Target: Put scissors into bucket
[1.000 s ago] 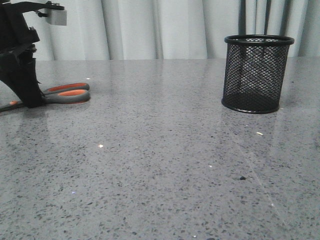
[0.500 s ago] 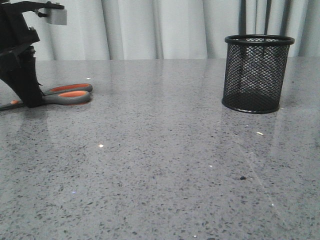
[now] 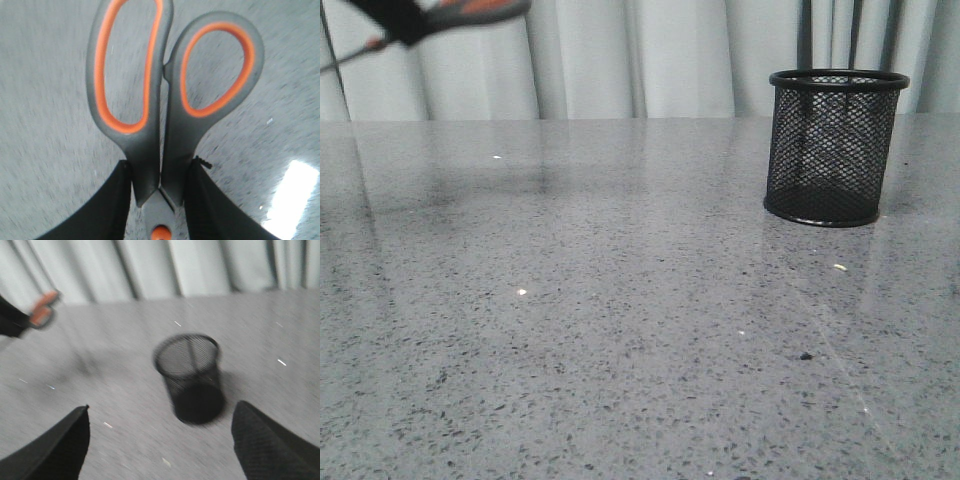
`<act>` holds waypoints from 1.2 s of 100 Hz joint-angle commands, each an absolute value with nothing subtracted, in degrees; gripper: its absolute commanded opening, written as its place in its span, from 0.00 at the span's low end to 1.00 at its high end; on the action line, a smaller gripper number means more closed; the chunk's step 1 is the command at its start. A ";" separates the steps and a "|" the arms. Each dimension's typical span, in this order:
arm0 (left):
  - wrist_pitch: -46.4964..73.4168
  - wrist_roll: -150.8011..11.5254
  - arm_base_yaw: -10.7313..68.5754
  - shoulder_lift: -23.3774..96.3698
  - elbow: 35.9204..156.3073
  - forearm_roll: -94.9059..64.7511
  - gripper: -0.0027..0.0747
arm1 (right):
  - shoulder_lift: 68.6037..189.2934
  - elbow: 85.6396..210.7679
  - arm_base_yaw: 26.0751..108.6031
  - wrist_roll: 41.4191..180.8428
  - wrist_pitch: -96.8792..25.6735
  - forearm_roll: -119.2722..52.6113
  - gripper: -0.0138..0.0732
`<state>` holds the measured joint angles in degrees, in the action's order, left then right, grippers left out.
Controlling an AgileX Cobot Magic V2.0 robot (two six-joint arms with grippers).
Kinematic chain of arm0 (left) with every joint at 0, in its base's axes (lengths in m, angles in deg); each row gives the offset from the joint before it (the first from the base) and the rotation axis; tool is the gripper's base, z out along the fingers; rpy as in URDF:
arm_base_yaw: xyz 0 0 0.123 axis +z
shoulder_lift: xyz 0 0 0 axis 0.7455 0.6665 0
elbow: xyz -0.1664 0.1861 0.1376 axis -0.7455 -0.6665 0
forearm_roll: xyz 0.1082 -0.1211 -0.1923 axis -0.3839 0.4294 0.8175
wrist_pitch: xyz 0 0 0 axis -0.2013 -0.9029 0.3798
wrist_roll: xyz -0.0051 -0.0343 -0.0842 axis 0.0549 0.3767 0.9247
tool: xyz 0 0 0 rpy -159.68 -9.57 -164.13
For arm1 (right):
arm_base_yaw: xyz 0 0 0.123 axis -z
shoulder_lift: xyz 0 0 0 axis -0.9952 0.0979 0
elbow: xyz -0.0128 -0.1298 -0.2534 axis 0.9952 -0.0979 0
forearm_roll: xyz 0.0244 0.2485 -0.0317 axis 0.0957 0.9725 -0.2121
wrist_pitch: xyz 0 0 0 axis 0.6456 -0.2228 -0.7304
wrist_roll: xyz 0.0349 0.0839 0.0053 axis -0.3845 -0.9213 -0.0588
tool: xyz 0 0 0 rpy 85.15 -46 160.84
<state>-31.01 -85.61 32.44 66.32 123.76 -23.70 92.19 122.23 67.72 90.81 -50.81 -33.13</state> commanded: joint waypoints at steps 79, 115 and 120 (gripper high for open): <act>-9.01 -89.68 -7.09 53.31 125.24 -21.08 0.14 | 106.11 135.77 55.23 94.55 -38.49 -12.47 0.77; -8.61 -89.68 -7.44 53.31 125.24 -18.45 0.14 | 113.25 138.76 55.23 96.33 -43.52 -7.41 0.19; -8.61 -89.57 -7.44 53.19 125.24 -18.45 0.14 | 113.77 138.76 55.23 97.06 -43.87 -7.03 0.08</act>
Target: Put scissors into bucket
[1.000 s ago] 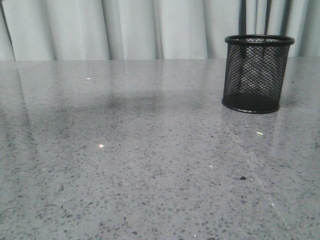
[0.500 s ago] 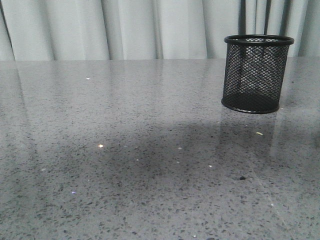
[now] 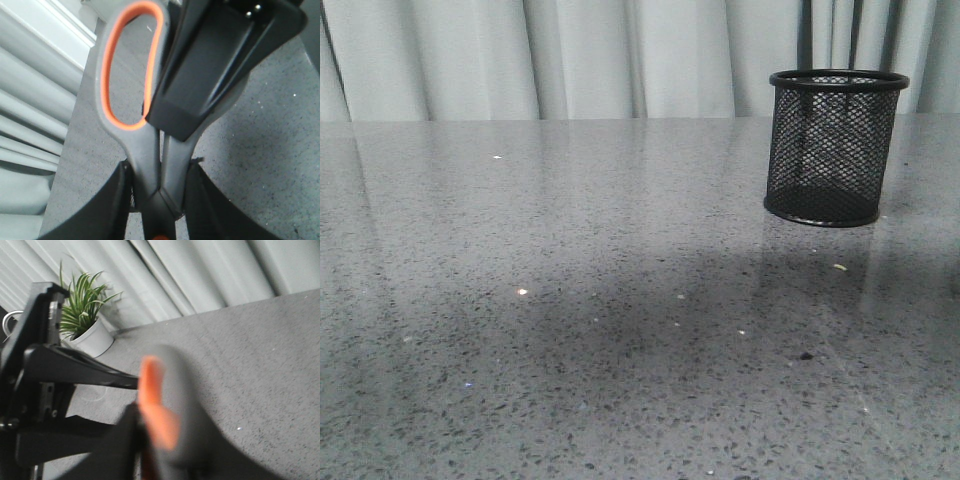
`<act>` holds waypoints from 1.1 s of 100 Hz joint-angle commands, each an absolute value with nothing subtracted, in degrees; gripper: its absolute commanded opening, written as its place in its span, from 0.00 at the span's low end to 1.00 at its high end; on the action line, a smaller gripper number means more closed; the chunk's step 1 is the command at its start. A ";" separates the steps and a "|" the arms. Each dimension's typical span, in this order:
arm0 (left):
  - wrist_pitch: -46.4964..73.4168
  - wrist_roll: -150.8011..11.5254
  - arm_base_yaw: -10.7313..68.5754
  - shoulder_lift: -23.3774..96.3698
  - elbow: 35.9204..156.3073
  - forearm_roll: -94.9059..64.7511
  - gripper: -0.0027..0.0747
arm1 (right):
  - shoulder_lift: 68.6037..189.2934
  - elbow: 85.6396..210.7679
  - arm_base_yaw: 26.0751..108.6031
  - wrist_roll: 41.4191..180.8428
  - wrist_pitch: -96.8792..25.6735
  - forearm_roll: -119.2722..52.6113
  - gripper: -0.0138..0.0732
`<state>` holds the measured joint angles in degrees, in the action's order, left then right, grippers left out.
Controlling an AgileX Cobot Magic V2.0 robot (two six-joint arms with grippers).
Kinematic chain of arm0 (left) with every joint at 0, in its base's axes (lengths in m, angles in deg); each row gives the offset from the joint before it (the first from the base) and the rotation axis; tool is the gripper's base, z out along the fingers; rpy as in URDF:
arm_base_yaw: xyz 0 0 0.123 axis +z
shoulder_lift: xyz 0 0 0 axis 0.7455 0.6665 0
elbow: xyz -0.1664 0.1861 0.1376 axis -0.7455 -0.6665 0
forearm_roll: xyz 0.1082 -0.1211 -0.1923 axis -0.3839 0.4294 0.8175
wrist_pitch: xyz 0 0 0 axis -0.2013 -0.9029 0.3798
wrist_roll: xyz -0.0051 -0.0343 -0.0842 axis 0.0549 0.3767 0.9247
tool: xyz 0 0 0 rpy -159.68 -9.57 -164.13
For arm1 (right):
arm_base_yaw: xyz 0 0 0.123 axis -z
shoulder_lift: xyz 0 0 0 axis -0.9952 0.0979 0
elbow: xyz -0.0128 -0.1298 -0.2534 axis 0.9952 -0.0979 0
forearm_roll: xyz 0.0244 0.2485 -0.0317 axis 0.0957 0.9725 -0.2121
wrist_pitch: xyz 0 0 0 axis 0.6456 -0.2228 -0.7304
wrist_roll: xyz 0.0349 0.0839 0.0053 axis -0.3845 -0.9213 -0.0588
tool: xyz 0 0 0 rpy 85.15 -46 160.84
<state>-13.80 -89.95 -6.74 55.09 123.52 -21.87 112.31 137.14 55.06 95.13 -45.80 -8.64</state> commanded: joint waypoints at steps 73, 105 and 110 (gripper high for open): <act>-7.60 -81.58 -7.44 30.98 125.24 -19.90 0.01 | 127.56 155.21 59.96 99.59 -47.16 -19.43 0.08; -20.12 -54.09 -7.33 21.80 120.02 -38.94 0.01 | 133.69 167.59 67.42 99.59 -67.43 -38.46 0.08; -20.01 -50.59 -7.33 19.95 117.58 -40.81 0.01 | 134.49 168.62 68.11 99.59 -69.88 -40.58 0.08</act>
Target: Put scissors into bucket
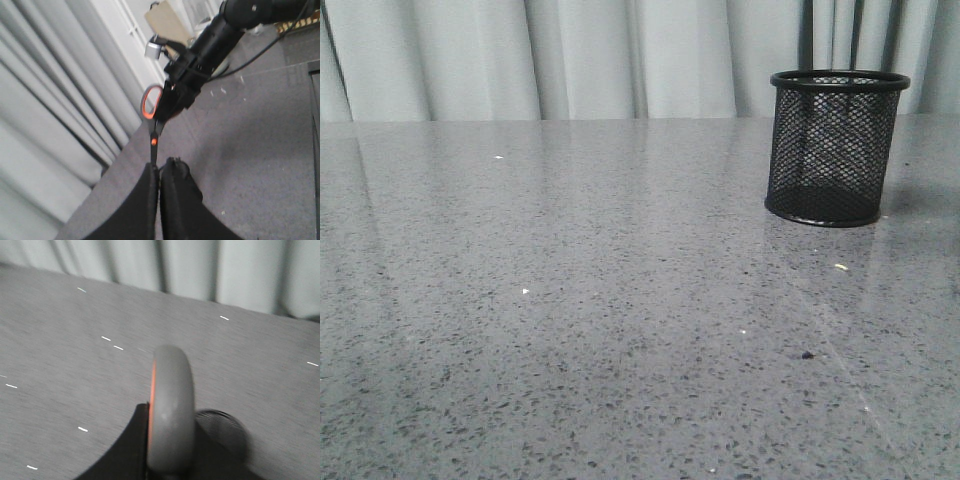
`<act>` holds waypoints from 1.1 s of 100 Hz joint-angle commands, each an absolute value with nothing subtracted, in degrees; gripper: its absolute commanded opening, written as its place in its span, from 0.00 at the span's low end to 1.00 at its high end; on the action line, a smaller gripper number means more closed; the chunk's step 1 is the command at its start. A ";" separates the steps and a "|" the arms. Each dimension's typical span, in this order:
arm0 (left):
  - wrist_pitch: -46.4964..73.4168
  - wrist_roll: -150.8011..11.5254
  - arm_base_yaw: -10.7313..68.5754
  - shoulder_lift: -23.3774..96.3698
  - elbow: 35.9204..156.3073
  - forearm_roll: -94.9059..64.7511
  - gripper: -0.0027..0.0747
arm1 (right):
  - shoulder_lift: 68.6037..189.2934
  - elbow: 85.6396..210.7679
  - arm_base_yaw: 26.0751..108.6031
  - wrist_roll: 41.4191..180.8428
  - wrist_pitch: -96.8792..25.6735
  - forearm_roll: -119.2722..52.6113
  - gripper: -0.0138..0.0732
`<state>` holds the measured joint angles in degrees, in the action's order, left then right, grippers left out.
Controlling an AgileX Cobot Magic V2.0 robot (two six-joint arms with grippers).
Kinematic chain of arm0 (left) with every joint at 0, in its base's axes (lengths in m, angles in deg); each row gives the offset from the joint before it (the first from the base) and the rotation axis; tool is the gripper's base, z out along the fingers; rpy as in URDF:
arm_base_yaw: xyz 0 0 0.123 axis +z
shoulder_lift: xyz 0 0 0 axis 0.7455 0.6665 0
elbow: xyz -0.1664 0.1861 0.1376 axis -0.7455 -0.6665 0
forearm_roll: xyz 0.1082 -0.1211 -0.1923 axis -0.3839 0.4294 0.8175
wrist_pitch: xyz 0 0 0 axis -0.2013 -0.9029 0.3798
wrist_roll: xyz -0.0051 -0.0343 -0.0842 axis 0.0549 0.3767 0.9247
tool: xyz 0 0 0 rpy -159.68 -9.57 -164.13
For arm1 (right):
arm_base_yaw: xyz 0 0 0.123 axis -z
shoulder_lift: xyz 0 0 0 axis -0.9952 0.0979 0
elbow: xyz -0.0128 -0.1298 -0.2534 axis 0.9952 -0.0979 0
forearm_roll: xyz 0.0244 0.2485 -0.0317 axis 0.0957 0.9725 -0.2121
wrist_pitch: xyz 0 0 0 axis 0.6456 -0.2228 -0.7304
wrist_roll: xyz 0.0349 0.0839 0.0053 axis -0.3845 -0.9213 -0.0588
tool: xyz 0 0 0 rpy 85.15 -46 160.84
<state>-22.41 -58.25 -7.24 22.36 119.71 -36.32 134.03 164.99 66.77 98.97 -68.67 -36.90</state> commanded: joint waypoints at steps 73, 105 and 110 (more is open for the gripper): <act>-14.03 -38.08 -7.33 6.30 94.75 -42.23 0.01 | 148.20 169.11 68.68 99.59 -67.55 -44.75 0.08; -13.56 -38.08 -7.33 6.30 94.75 -41.25 0.01 | 150.37 169.35 68.68 99.59 -66.62 -43.80 0.42; -13.45 -38.08 -7.33 6.30 94.75 -41.25 0.01 | 150.25 169.61 68.68 99.59 -66.25 -43.80 0.50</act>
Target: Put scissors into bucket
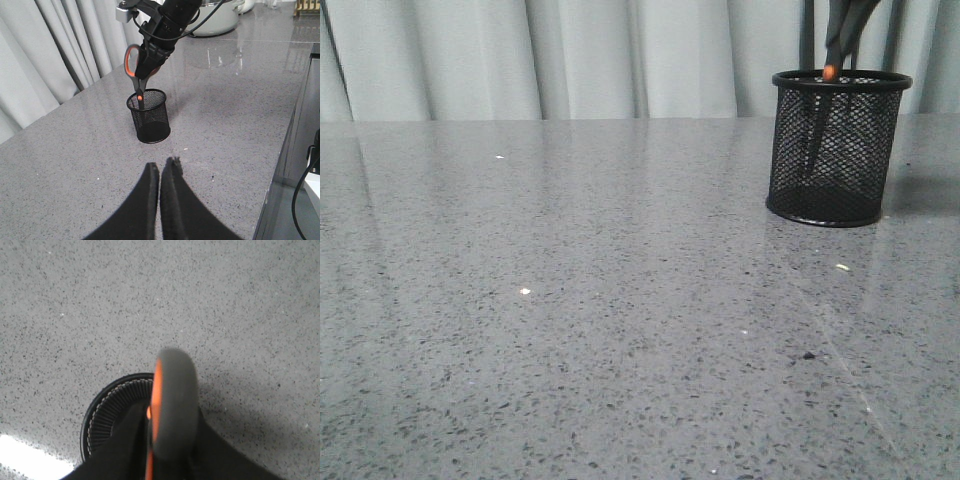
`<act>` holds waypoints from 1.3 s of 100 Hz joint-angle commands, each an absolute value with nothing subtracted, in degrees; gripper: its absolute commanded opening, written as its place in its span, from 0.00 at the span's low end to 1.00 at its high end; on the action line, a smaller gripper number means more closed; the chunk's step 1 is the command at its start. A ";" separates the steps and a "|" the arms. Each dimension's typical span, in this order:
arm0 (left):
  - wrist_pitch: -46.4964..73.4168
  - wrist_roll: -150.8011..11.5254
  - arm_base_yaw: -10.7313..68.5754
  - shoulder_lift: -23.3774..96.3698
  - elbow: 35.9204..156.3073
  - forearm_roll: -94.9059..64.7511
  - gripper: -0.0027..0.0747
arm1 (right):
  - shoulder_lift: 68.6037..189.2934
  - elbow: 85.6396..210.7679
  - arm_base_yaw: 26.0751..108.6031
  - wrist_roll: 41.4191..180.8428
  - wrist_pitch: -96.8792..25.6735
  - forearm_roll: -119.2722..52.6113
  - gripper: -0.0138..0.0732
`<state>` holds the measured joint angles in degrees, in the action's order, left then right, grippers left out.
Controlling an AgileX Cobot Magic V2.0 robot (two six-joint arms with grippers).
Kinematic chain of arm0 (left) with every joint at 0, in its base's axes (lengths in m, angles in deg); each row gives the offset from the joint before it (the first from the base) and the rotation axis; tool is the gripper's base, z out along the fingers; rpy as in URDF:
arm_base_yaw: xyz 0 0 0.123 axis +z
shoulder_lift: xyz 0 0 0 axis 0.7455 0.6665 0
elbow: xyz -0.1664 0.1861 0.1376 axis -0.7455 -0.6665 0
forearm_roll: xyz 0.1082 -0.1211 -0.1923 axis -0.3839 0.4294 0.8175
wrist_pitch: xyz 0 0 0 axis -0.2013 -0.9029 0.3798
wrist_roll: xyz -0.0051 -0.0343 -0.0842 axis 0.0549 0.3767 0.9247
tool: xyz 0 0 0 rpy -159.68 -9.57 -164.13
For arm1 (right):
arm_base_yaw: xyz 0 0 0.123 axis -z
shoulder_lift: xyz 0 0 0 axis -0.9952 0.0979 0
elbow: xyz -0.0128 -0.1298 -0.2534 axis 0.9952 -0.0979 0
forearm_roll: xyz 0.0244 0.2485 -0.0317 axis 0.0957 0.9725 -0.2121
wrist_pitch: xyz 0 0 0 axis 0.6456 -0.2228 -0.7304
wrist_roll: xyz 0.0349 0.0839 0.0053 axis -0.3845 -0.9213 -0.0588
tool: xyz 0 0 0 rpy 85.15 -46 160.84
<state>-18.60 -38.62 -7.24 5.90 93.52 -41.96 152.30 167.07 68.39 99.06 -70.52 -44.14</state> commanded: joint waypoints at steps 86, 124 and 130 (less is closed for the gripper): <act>2.82 14.59 -2.41 -2.31 77.30 -93.76 0.01 | 119.21 155.11 65.62 99.80 -58.38 -38.88 0.11; 1.65 16.31 0.81 -15.80 61.33 -97.64 0.01 | 80.95 112.22 65.28 99.80 -31.44 -43.60 0.11; 0.35 17.28 1.19 -16.84 60.41 -97.75 0.01 | 78.17 110.56 65.28 99.80 -31.83 -43.47 0.11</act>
<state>-0.57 15.63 0.63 -16.10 60.38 -95.34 81.14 111.30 65.26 99.19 -38.50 -42.72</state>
